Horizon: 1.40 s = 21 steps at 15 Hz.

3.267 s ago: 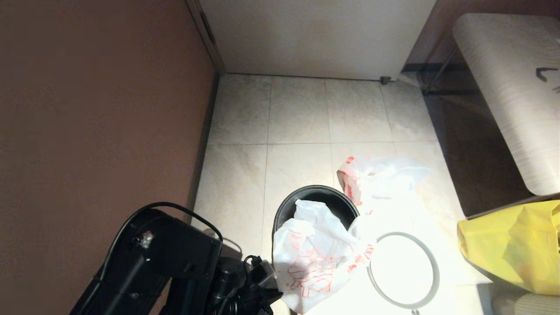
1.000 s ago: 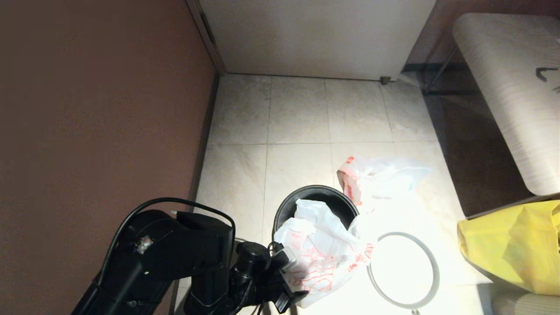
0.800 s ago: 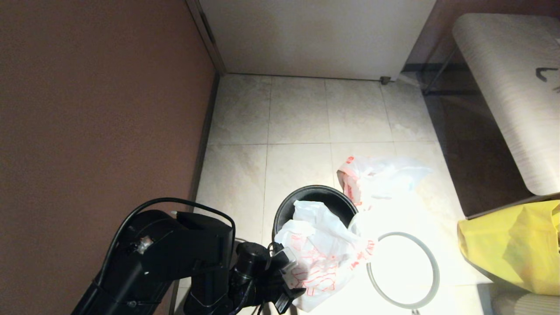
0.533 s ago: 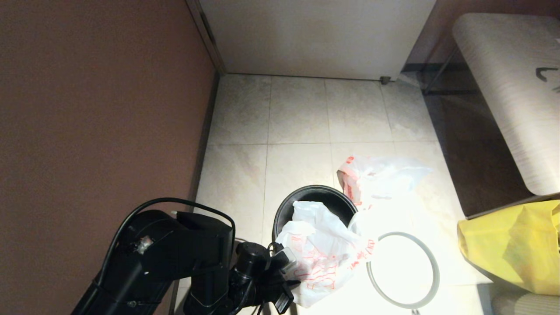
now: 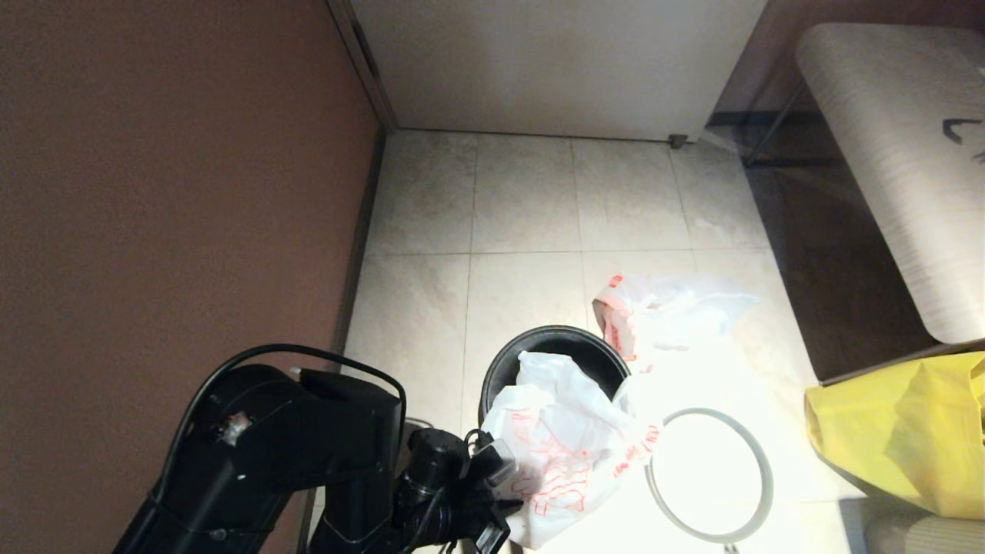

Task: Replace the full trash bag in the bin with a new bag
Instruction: Put the new garbage bag on the trash can

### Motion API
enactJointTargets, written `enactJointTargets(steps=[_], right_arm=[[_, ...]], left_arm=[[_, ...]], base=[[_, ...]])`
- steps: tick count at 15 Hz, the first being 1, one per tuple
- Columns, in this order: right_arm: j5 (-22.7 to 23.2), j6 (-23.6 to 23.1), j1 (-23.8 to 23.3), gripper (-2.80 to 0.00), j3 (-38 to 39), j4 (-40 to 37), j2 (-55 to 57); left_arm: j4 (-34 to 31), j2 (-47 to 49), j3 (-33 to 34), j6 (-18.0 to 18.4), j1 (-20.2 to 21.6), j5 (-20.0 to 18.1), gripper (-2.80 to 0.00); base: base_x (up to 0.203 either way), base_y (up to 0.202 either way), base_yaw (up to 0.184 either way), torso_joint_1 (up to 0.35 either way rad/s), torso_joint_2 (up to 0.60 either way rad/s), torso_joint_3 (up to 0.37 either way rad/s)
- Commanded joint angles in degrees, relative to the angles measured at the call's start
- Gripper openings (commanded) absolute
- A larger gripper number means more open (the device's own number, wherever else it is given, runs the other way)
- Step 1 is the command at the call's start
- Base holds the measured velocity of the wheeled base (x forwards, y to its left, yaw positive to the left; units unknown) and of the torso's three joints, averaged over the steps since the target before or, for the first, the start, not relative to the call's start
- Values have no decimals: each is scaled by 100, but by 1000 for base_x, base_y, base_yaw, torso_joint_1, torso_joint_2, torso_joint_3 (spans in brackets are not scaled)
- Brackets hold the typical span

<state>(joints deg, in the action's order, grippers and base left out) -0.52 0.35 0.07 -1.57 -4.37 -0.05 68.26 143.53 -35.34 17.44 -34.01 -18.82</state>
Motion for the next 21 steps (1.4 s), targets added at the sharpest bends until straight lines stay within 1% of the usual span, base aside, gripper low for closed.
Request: enactJointTargets(steps=[1, 4, 6, 9, 12, 14, 16, 19, 20, 21], right_arm=[[0, 0, 1, -280, -1, -3, 5], [0, 0, 1, -280, -1, -3, 5], [0, 0, 1, -280, -1, -3, 5], [0, 0, 1, -280, -1, -3, 5], [0, 0, 1, -280, -1, -3, 5], [0, 0, 1, -280, -1, -3, 5], [0, 0, 1, -280, -1, -3, 5], [0, 0, 1, -280, -1, -3, 5], [0, 0, 1, -280, -1, -3, 5], [0, 0, 2, -280, -1, -3, 5]], left_arm=[[-192, -435, 200, 5, -16, -85, -280], [-660, -858, 299, -30, -26, -198, -280], [-742, -1115, 315, -100, -74, -201, -280], [-926, -1675, 244, -515, -201, -193, -280], [-1597, -2004, -507, -1048, -334, -96, -280], [-2046, -2026, -1114, -1299, -356, 35, -280], [-2491, -1906, -1912, -1553, -345, 250, -280], [-3073, -1429, -3094, -1679, -215, 714, -280], [-3337, -1312, -3411, -1690, -164, 871, -280], [-3760, -1261, -3625, -1700, -131, 960, -280]], base=[[0, 0, 0, 0, 0, 0], [0, 0, 0, 0, 0, 0], [0, 0, 0, 0, 0, 0], [0, 0, 0, 0, 0, 0], [0, 0, 0, 0, 0, 0], [0, 0, 0, 0, 0, 0], [0, 0, 0, 0, 0, 0], [0, 0, 0, 0, 0, 0], [0, 0, 0, 0, 0, 0], [0, 0, 0, 0, 0, 0]])
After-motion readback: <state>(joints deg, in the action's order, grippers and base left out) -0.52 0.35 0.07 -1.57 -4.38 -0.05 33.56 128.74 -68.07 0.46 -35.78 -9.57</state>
